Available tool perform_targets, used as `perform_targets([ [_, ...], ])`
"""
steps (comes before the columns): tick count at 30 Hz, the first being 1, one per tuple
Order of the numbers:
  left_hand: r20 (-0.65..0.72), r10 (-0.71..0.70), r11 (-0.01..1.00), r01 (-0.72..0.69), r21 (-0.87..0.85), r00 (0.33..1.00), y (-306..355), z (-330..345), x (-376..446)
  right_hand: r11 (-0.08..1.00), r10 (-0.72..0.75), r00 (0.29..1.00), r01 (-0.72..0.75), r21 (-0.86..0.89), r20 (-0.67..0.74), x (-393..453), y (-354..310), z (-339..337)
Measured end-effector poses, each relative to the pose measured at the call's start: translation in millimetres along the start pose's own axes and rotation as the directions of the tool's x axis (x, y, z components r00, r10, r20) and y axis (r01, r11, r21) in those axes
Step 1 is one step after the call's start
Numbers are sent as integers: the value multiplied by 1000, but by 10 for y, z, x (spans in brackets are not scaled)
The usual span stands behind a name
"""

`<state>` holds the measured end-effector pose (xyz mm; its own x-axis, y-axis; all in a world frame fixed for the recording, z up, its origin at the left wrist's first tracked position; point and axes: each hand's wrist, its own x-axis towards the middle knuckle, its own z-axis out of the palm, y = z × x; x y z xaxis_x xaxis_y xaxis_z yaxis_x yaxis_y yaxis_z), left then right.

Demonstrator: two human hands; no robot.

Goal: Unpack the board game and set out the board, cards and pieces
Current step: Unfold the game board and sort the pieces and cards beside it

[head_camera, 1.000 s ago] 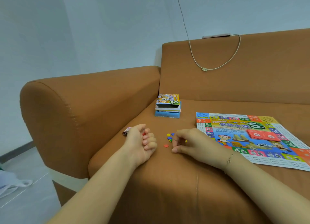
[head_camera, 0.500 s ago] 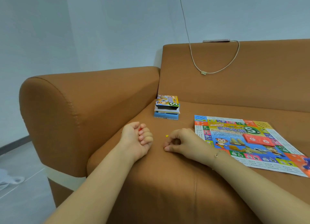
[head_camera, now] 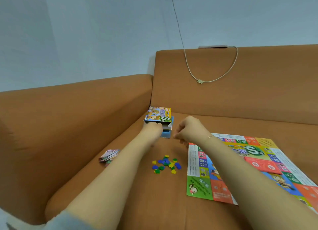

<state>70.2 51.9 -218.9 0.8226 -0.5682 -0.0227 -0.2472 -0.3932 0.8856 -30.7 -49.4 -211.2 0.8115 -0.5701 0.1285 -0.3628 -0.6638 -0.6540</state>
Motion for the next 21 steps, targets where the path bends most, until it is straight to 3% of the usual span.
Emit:
perform_targets([
  [3,30,36,999,-36,-10,999,-174,168,143,996,83,992,-84,3,91,167,55,100],
  [6,2,109,984,-108,-144,994,-363,199,175,985,144,981,-155,74,129,245,128,179],
  [10,7,202,979,-201,-28,979,-445,229,262,984,144,978,-158,80,154,296,129,257],
  [13,-2,195,980,-195,-51,981,-469,220,274,979,159,968,-181,96,194,295,100,322],
  [21,37,98,939,-80,-336,994,-414,153,181,972,94,969,-139,189,230,220,31,364],
])
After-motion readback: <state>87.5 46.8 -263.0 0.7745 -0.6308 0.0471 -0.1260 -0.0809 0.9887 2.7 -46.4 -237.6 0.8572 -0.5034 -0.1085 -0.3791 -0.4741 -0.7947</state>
